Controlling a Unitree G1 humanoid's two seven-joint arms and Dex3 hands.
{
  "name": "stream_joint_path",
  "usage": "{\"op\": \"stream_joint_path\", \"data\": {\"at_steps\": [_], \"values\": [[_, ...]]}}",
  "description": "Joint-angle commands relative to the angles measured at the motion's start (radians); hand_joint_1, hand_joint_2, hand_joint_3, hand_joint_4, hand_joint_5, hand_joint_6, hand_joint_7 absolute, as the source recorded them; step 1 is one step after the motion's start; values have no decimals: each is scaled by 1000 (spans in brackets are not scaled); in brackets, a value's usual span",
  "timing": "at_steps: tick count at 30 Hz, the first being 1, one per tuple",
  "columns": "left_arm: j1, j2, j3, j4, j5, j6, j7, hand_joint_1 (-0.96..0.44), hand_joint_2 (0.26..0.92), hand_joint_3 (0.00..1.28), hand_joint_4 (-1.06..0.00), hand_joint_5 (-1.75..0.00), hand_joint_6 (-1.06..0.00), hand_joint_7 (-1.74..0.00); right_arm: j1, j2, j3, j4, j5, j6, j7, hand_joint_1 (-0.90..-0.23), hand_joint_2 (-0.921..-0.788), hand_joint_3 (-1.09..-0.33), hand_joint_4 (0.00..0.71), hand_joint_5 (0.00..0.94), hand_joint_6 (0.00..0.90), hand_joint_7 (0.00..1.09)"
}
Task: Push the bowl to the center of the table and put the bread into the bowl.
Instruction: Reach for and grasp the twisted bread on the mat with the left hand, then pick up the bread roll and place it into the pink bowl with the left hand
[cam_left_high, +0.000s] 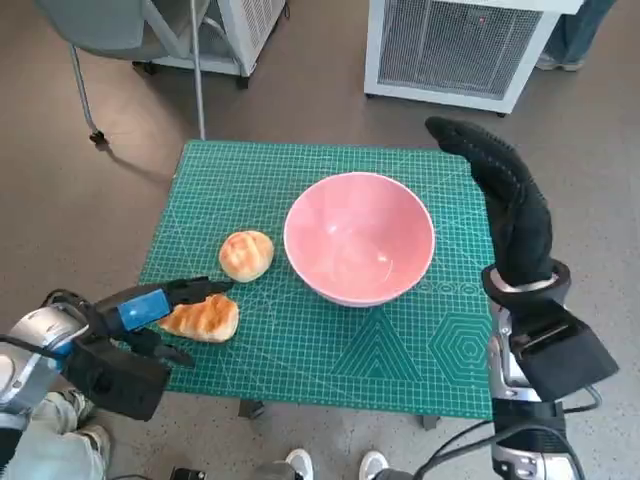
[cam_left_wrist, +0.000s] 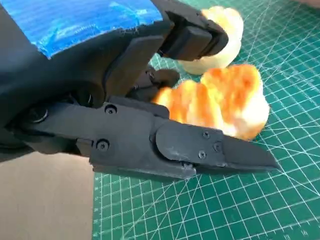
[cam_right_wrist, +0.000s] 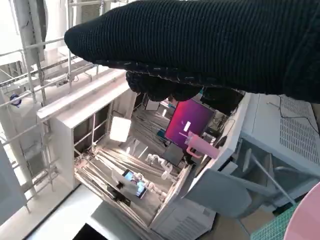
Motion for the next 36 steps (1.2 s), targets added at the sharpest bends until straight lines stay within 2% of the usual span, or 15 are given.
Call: {"op": "stream_joint_path", "data": {"at_steps": [1, 2, 3, 4, 7, 11, 16, 18, 24, 30, 36], "values": [[12, -8, -39, 36, 20, -3, 1, 4, 898, 45, -623, -395, -576, -258, 22, 3, -3, 1, 12, 15, -1, -666, -921, -821, 209, 3, -1, 663], [10, -2, -46, 41, 36, -19, 22, 129, 907, 95, -598, -740, -565, -408, 22, 4, -3, 2, 12, 14, -1, -666, -921, -820, 209, 3, -1, 664], [8, 8, -54, 46, 56, -44, 51, 82, 912, 112, -618, -948, -547, -680, 23, 6, -2, 3, 12, 13, -2, -666, -921, -819, 209, 3, -1, 665], [6, 15, -60, 50, 70, -61, 72, 53, 915, 112, -637, -1078, -553, -834, 23, 7, -1, 3, 12, 12, -2, -666, -921, -818, 209, 3, -1, 665], [5, 40, -66, 55, 110, -117, 154, 17, 919, 105, -673, -1193, -561, -1047, 24, 11, 2, 7, 10, 10, -3, -664, -921, -815, 209, 3, -1, 666], [6, 62, -54, 45, 117, -162, 209, 4, 920, 103, -687, -1173, -551, -1206, 21, 13, 3, 8, 9, 11, -3, -663, -921, -813, 210, 4, -1, 667], [9, 82, -27, 17, 85, -191, 231, 0, 920, 106, -685, -1183, -549, -1232, 22, 14, 4, 8, 12, 10, 0, -664, -921, -812, 210, 4, -1, 668], [8, 89, -2, 0, 46, -207, 229, 0, 921, 104, -679, -1219, -560, -1193, 22, 14, 4, 11, 15, 9, 3, -671, -921, -811, 210, 4, -1, 668], [2, 104, 74, -55, -78, -237, 197, -1, 920, 102, -672, -1221, -571, -1189, 25, 12, 3, 12, 20, 6, 8, -678, -921, -810, 210, 4, -1, 669], [-18, 109, 167, -166, -271, -195, 112, 0, 920, 91, -653, -1193, -608, -1196, 29, 9, 0, 11, 28, 4, 15, -673, -921, -809, 213, 5, -1, 669], [-102, 72, 231, -283, -374, -102, 70, 1, 920, 75, -661, -1170, -634, -1183, 24, 4, -3, 21, 41, 2, 25, -669, -921, -810, 215, 7, -1, 668]]}}
